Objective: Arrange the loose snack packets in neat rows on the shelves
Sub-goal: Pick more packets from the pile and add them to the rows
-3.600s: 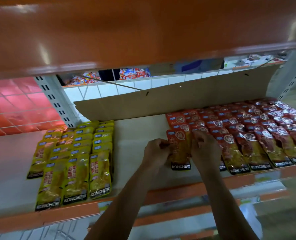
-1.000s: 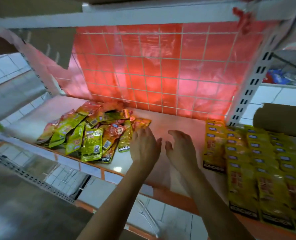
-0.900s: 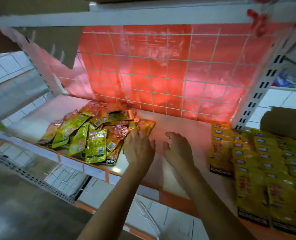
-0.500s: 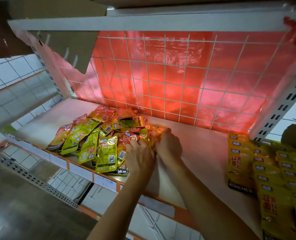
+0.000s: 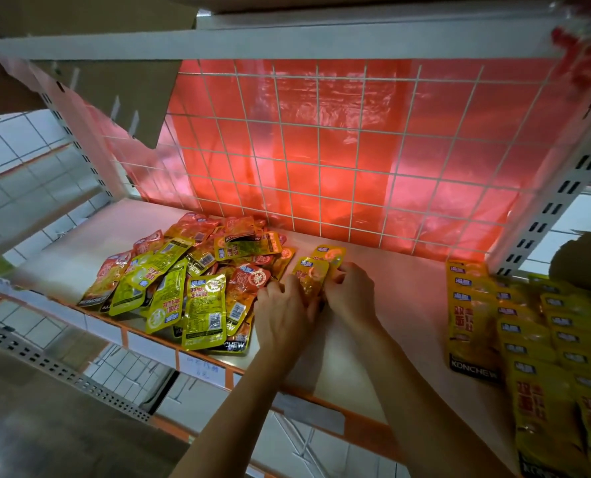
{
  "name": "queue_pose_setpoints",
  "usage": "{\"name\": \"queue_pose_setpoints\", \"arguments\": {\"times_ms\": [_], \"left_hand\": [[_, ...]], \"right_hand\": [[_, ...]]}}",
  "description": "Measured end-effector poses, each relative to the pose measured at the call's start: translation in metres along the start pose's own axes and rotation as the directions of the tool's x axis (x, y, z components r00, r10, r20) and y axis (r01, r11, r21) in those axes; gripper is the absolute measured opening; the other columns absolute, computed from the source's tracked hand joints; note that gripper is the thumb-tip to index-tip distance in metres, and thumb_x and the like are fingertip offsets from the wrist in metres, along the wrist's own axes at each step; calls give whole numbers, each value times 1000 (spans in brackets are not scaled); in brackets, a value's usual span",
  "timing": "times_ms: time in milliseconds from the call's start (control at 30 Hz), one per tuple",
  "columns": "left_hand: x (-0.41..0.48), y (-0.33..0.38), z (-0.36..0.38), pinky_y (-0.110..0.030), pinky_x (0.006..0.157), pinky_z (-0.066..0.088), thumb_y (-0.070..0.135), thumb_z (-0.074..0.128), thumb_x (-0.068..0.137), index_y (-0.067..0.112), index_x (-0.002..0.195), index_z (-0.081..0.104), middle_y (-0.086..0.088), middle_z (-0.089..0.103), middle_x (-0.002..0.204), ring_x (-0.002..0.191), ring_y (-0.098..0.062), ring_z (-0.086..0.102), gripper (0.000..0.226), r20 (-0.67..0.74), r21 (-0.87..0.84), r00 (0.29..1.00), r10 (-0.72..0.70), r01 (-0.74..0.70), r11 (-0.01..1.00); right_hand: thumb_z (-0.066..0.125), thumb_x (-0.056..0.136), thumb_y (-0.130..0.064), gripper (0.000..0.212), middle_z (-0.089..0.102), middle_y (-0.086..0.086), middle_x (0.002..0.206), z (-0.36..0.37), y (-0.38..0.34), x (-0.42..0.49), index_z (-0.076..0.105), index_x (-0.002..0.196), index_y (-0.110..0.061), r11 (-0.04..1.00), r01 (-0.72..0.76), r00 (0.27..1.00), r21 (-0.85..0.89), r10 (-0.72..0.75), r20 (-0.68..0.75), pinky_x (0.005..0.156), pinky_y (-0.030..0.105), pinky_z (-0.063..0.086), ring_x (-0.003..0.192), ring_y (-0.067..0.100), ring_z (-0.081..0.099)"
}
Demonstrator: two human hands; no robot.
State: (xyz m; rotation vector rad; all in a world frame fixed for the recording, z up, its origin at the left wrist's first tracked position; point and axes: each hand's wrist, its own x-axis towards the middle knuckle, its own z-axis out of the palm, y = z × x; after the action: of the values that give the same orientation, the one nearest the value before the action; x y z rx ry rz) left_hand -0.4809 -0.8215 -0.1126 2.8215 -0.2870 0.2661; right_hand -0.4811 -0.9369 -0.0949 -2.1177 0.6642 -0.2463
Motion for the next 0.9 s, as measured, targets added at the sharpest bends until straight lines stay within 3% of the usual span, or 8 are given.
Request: {"name": "queue_pose_setpoints", "arguments": {"times_ms": [133,233,333,433,500,600,733,900], "left_hand": [[0,8,1,-29,68,41,47,79,71,11,119,48,-9,47,110,92,-28,56,67,-23,-355,1000,-17,7,935],[1,16,2,-30,72,46,44,83,67,12,123,51,-4,50,110,93,-23,56,72,-14,-543,1000,-21,10,840],[-1,28,5,-31,72,51,40,77,76,15,119,57,2,63,101,87,-16,62,54,-24,-670,1000,-4,-13,742],[-5,45,8,-29,67,55,27,62,92,19,118,57,0,68,98,80,-6,64,27,10,-773,1000,-26,24,634],[-7,58,10,-34,68,58,22,59,94,21,124,51,-2,67,100,82,-8,65,31,87,-824,995,-39,94,559],[-8,76,11,-39,72,60,21,61,93,18,128,52,-3,67,102,87,-19,68,36,208,-860,978,7,180,478],[-15,101,14,-45,76,59,18,63,92,15,101,67,-7,72,93,86,-29,70,11,348,-886,932,99,293,360],[-26,127,22,-44,74,55,22,66,89,16,78,68,-1,70,71,71,-23,66,13,437,-827,889,139,336,451]], "right_hand": [[61,84,-12,27,67,12,104,-18,13,-5,64,110,-8,993,4,998,119,3,-55,75,28,41,100,30,60],[59,86,-15,21,65,6,99,-33,23,-9,63,106,-10,977,-15,994,212,39,-107,71,24,35,93,23,59],[56,91,-27,20,61,-1,89,-47,35,-14,60,104,-13,970,-37,986,240,75,-150,69,24,34,90,23,59],[55,93,-32,22,63,-6,81,-62,48,-18,56,109,-17,968,-31,972,247,87,-220,57,19,34,70,12,57],[56,93,-31,26,55,-17,72,-75,55,-20,53,116,-18,968,-26,960,250,94,-265,54,19,33,62,1,50],[55,94,-33,35,57,-13,78,-97,66,-26,49,125,-18,961,-9,939,276,103,-328,68,27,37,66,7,54],[53,95,-23,39,51,-17,73,-129,82,-36,45,134,-22,969,43,897,243,70,-436,68,32,41,66,13,54],[49,96,-19,36,54,-10,81,-170,106,-47,51,130,-30,975,18,883,221,88,-462,74,43,52,78,23,62]]}}
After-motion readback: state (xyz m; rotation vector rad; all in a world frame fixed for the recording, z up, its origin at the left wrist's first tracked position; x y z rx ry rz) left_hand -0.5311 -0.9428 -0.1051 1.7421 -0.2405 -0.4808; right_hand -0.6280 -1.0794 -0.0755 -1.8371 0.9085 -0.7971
